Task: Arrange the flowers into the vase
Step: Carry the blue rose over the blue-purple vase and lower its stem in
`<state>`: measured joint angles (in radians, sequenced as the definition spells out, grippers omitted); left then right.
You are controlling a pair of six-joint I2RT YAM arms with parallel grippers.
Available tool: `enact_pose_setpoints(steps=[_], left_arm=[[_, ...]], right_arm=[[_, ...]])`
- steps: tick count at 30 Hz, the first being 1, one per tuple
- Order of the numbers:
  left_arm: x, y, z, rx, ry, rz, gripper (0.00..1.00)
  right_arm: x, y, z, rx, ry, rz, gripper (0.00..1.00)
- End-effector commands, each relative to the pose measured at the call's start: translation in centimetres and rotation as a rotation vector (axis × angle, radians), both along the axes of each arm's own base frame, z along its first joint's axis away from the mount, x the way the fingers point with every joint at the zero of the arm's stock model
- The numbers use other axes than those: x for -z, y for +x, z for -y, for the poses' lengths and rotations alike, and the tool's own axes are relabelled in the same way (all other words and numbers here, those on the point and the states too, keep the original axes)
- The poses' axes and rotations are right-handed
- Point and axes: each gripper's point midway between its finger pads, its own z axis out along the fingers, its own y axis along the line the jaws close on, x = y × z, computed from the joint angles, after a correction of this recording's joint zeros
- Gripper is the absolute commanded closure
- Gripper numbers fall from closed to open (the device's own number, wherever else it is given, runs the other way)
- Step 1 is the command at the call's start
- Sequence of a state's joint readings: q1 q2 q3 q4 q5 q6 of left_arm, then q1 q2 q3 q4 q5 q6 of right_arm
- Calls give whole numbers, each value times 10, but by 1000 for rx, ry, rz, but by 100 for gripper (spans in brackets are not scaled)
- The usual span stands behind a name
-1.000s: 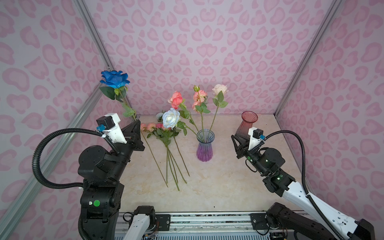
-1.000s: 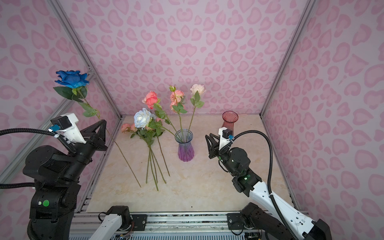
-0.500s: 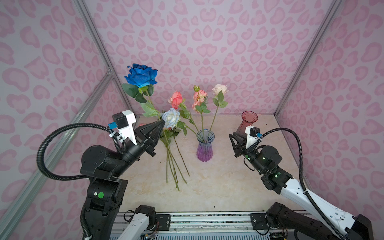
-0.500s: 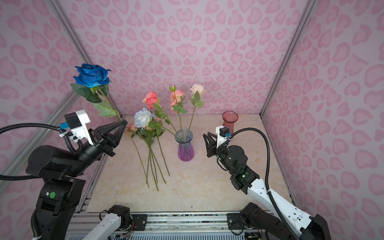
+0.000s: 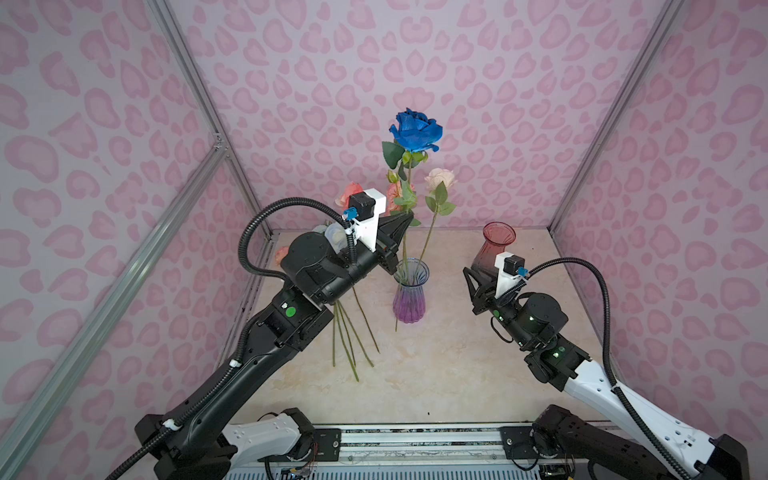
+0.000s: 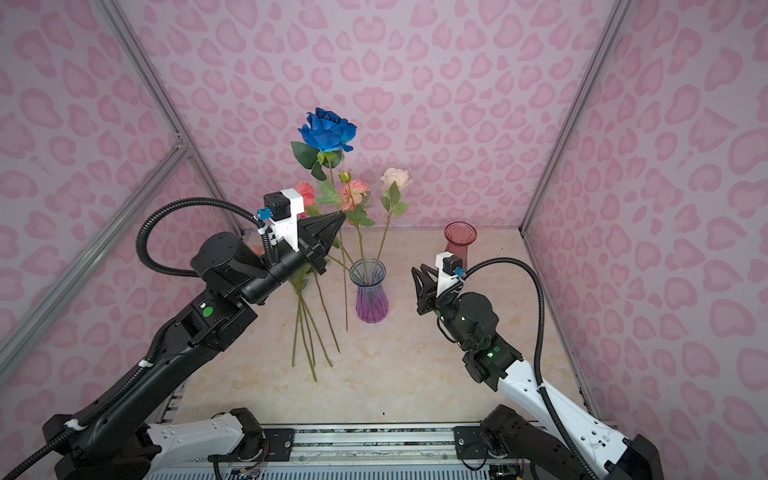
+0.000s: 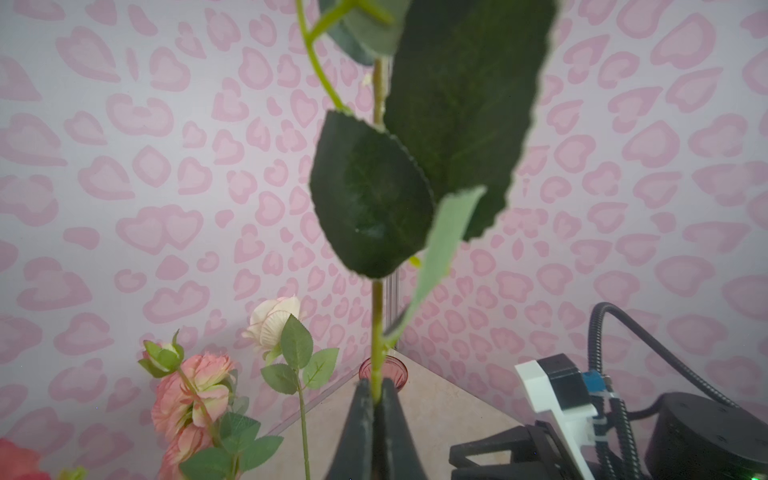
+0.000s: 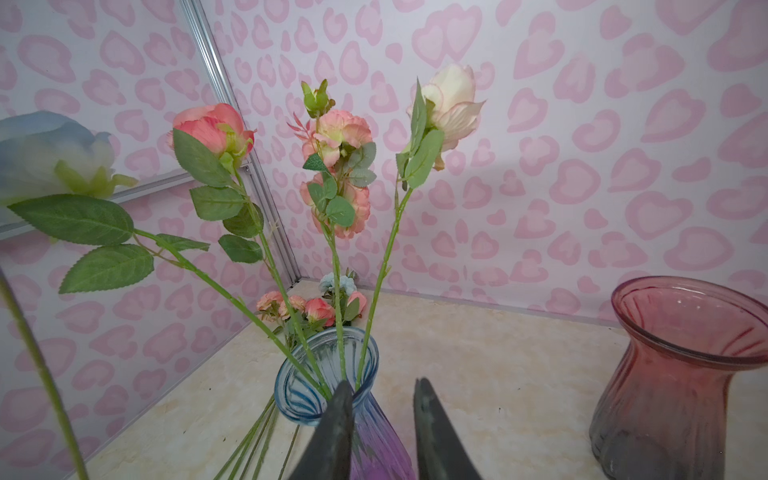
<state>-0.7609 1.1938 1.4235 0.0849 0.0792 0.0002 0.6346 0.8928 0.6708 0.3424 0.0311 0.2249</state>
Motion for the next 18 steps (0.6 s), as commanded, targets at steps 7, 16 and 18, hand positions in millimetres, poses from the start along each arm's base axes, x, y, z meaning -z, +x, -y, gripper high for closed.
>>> enact_pose_setpoints(steps=[7, 16, 18], left_arm=[[-59, 41, -3, -254, -75, 217, 97], [-71, 62, 5, -314, -99, 256, 97], [-58, 71, 11, -324, -82, 238, 97]], right_arm=[[7, 3, 15, 50, 2, -1, 73], [13, 5, 18, 52, 23, -5, 73], [13, 5, 20, 55, 27, -5, 73]])
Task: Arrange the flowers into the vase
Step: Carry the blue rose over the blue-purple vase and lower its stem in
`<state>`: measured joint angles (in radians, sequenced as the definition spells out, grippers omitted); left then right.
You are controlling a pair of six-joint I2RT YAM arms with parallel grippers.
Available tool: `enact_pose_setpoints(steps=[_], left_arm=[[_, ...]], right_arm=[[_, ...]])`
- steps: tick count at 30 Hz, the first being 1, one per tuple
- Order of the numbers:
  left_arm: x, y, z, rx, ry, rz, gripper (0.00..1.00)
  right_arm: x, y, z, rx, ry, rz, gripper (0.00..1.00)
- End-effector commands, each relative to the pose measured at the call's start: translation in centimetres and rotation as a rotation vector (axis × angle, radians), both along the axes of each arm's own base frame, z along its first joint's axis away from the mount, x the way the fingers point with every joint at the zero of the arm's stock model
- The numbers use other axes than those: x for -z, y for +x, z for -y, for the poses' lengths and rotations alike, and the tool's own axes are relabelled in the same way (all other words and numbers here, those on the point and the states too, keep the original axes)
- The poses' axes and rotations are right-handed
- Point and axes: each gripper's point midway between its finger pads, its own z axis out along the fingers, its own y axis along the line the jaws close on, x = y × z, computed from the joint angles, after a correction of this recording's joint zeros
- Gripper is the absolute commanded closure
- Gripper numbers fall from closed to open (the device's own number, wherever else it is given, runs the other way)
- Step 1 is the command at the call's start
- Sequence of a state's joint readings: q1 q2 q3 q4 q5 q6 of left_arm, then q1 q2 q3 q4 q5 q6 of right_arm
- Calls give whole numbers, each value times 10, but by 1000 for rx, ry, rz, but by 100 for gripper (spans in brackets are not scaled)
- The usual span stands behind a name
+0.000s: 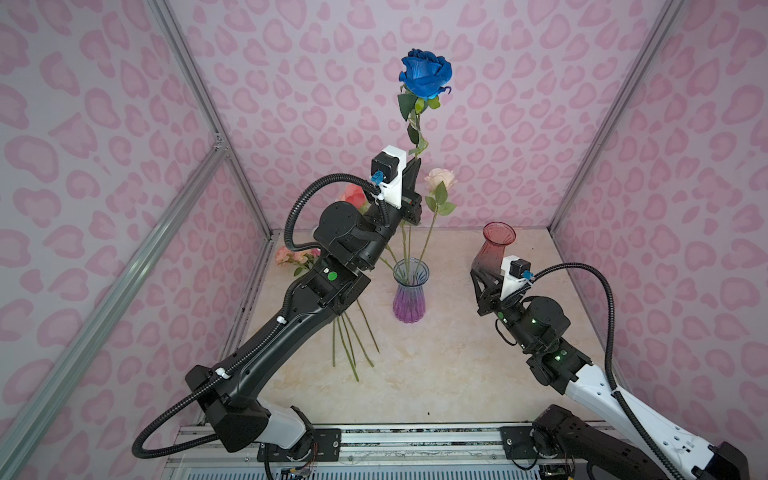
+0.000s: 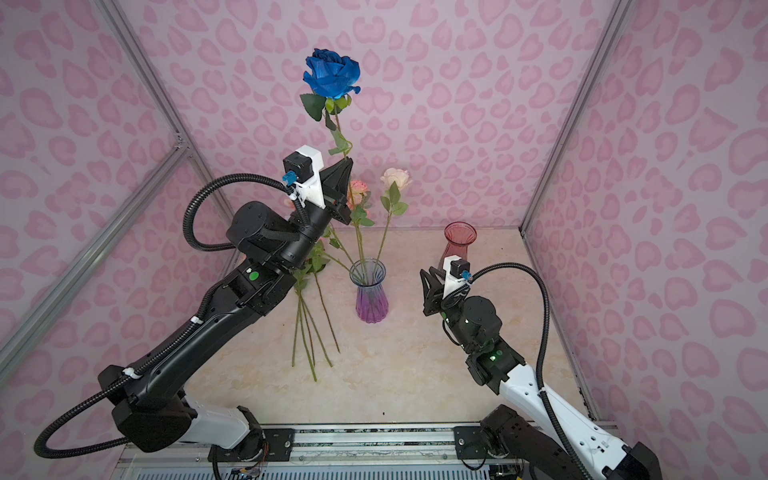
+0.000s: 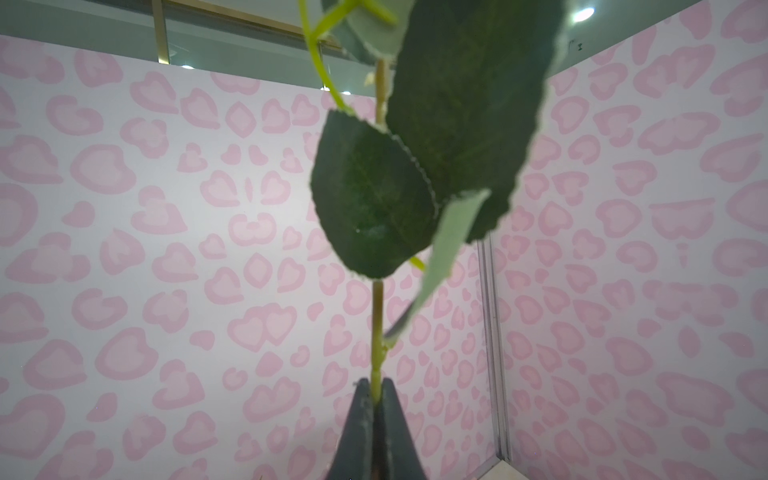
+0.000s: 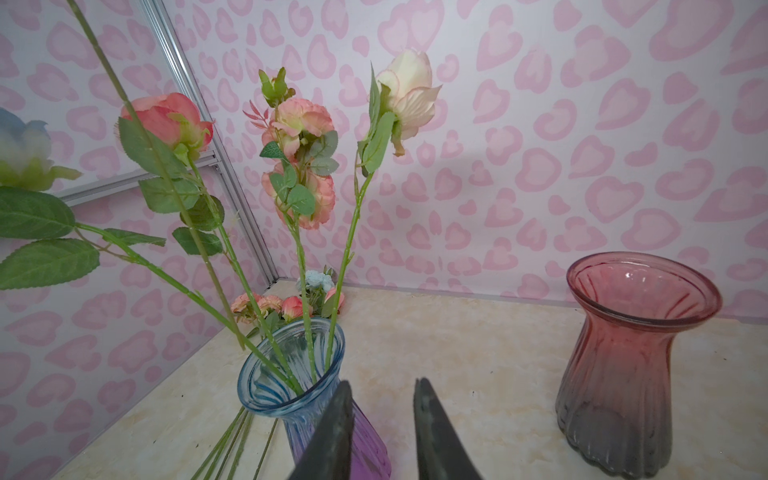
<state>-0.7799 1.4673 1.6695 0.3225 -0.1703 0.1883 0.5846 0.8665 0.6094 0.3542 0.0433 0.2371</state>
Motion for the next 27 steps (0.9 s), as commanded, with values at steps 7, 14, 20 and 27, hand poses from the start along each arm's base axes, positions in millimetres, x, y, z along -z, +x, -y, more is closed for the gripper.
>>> enact_pose_setpoints(steps=[7, 14, 20, 27], left_arm=[[52, 25, 2, -72, -31, -25, 97], [121, 44, 5, -109, -13, -174, 97], [174, 54, 5, -132, -3, -303, 96], [197, 58, 7, -137, 23, -363, 86]], right_arm=[[-4, -5, 6, -8, 29, 25, 72], [3, -5, 8, -3, 28, 9, 73], [6, -5, 7, -6, 34, 4, 72], [7, -7, 8, -8, 32, -1, 72]])
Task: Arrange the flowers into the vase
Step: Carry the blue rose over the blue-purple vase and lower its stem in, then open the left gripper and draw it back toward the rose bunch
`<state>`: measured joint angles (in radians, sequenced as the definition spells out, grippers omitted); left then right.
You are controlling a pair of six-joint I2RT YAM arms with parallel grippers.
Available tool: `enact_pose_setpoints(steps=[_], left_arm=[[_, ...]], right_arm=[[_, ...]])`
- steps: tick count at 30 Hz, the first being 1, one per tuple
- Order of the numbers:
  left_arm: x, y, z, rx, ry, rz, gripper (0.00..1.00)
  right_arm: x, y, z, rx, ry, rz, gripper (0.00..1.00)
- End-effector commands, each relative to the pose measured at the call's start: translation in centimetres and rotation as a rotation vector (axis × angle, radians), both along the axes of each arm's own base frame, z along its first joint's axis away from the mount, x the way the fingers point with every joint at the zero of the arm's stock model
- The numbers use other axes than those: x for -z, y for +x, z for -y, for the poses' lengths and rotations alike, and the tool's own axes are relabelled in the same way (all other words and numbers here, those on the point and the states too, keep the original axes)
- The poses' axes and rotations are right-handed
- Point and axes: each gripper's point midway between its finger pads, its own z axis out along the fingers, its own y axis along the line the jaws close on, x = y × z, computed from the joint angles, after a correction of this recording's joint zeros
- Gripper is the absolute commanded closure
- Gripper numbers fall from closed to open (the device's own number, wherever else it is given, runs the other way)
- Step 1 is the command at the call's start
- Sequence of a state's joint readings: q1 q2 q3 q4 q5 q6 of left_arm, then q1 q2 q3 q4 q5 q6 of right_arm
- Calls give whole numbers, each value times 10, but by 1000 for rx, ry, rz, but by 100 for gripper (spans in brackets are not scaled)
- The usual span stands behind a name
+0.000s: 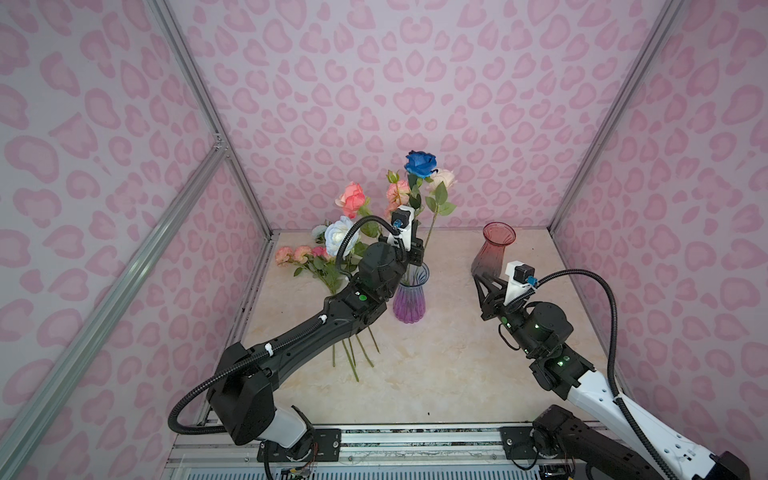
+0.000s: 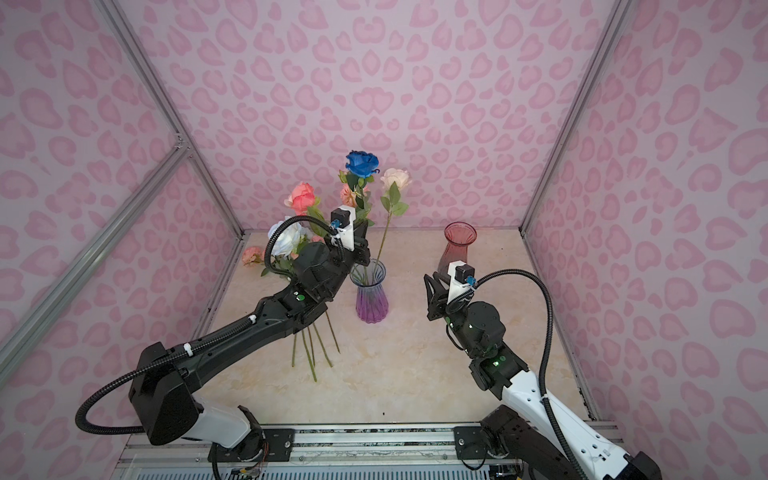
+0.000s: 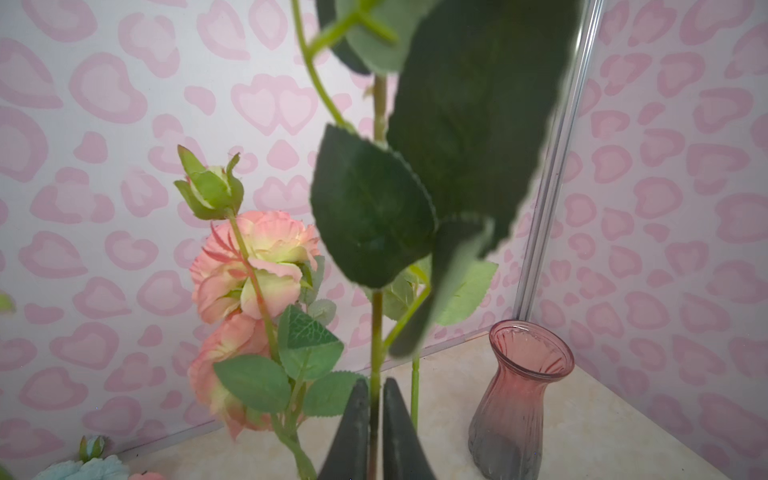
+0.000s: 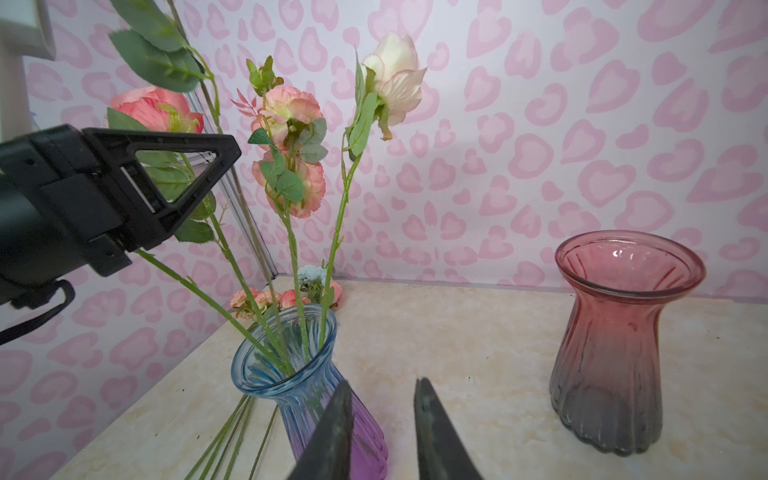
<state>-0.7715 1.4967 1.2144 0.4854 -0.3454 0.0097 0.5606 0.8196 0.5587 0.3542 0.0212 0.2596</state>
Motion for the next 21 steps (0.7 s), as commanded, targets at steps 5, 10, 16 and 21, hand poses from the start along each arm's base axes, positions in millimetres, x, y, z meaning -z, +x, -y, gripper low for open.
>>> enact_pose_setpoints(steps=[5, 10, 16, 21], left_arm=[[-1, -2, -4, -4, -30, -25, 71], [-13, -11, -9, 9, -37, -14, 65], [-47, -23, -30, -32, -64, 2, 44], [-57, -34, -40, -31, -62, -10, 38]], right_arm=[[-5, -2, 2, -1, 18, 18, 72], [-5, -2, 0, -7, 17, 16, 72], [-5, -2, 0, -9, 22, 16, 72], [-6, -1, -2, -18, 30, 16, 72]])
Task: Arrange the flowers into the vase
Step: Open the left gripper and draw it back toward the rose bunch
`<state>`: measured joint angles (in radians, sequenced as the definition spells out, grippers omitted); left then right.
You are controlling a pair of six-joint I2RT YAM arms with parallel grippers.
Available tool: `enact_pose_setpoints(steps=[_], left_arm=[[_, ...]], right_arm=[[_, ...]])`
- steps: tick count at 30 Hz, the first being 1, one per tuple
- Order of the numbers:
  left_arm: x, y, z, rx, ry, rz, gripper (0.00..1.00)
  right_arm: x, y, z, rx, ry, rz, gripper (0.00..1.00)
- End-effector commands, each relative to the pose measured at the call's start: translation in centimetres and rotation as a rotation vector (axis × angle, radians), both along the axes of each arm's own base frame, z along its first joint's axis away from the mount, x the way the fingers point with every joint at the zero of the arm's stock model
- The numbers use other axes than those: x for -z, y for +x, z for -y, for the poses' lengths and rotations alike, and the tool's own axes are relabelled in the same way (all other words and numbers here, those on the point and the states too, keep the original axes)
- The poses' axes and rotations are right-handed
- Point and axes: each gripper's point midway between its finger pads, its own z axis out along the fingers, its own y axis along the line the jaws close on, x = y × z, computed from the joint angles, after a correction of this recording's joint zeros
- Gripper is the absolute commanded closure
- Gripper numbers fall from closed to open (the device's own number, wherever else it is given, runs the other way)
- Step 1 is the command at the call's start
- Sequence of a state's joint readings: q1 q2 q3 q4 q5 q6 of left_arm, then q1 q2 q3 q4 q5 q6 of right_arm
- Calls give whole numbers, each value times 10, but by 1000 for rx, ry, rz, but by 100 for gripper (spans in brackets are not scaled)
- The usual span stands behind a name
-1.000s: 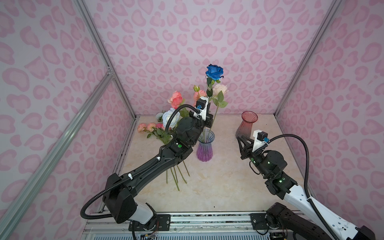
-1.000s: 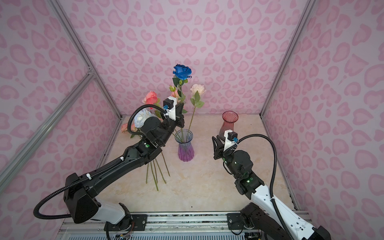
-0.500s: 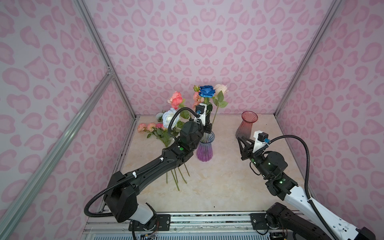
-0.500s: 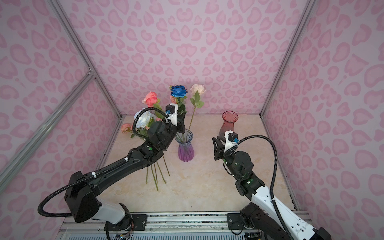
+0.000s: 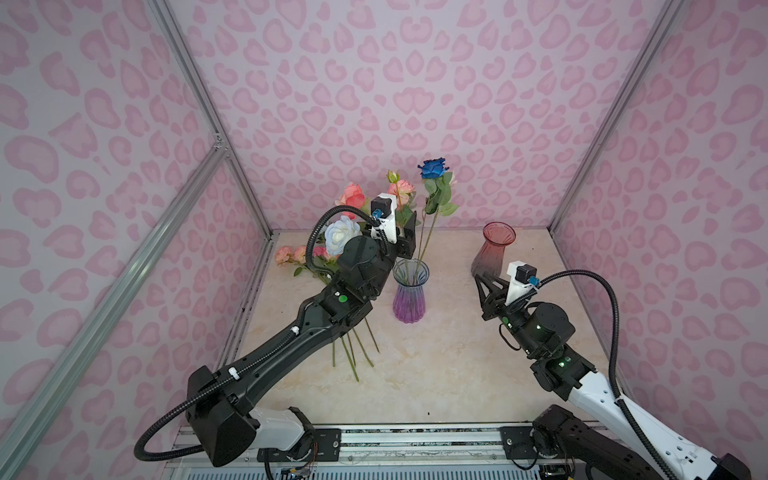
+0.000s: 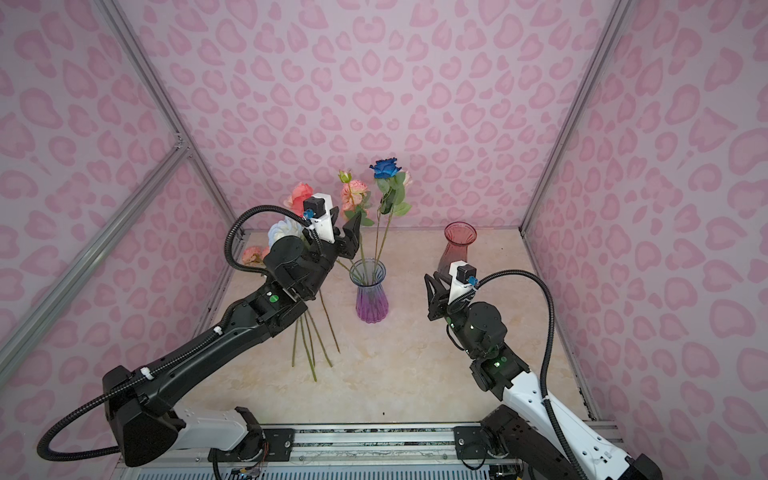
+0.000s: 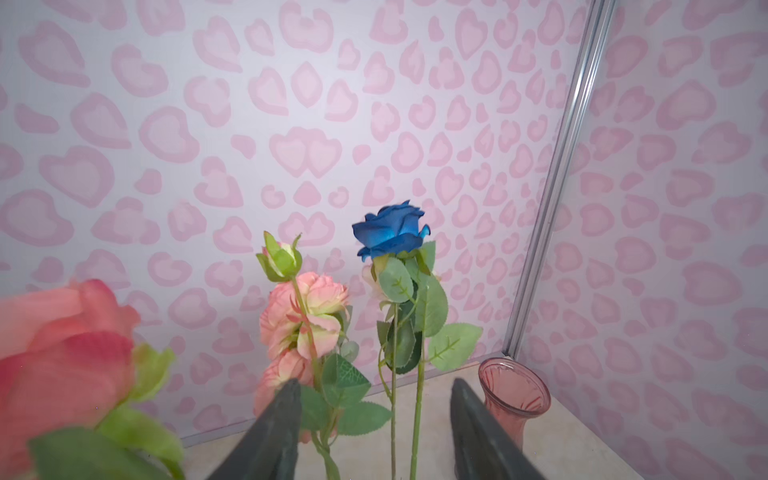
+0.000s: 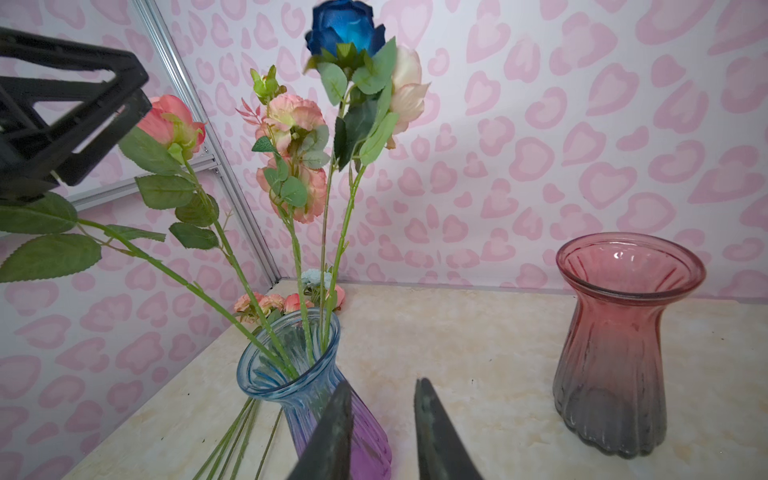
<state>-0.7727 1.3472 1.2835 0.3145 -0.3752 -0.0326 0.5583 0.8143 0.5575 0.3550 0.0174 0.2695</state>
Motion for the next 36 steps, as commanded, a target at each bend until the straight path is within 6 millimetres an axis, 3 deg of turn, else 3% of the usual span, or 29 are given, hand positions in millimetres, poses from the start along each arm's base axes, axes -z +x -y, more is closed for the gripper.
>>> enact_pose_setpoints(steps=[1, 7, 10, 14, 17, 22, 27, 32, 36], left_arm=[[2, -7, -6, -1, 6, -25, 38], [-19, -33, -16, 65, -37, -5, 40], [-31, -48, -31, 69, -47, 7, 41], [-41, -68, -67, -4, -48, 26, 42], [-31, -75, -104, -139, -23, 0, 43], [16, -73, -175, -324, -78, -140, 47], [81, -51, -234, -449, -188, -330, 51], [145, -9, -255, -420, -322, -564, 51], [211, 32, -257, -386, -371, -801, 54]], right_arm=[[-5, 0, -3, -17, 18, 17, 72], [-6, -1, -5, -27, 31, 8, 72], [-5, -1, -6, -32, 27, -1, 72], [-4, -2, -8, -47, 22, 0, 72], [-3, -1, -19, -95, 16, -3, 72], [2, 0, -42, -163, -6, -19, 72], [-3, 0, -55, -184, -31, -5, 72], [-2, 1, -56, -177, -35, -6, 72], [2, 0, -54, -172, -38, -18, 72]])
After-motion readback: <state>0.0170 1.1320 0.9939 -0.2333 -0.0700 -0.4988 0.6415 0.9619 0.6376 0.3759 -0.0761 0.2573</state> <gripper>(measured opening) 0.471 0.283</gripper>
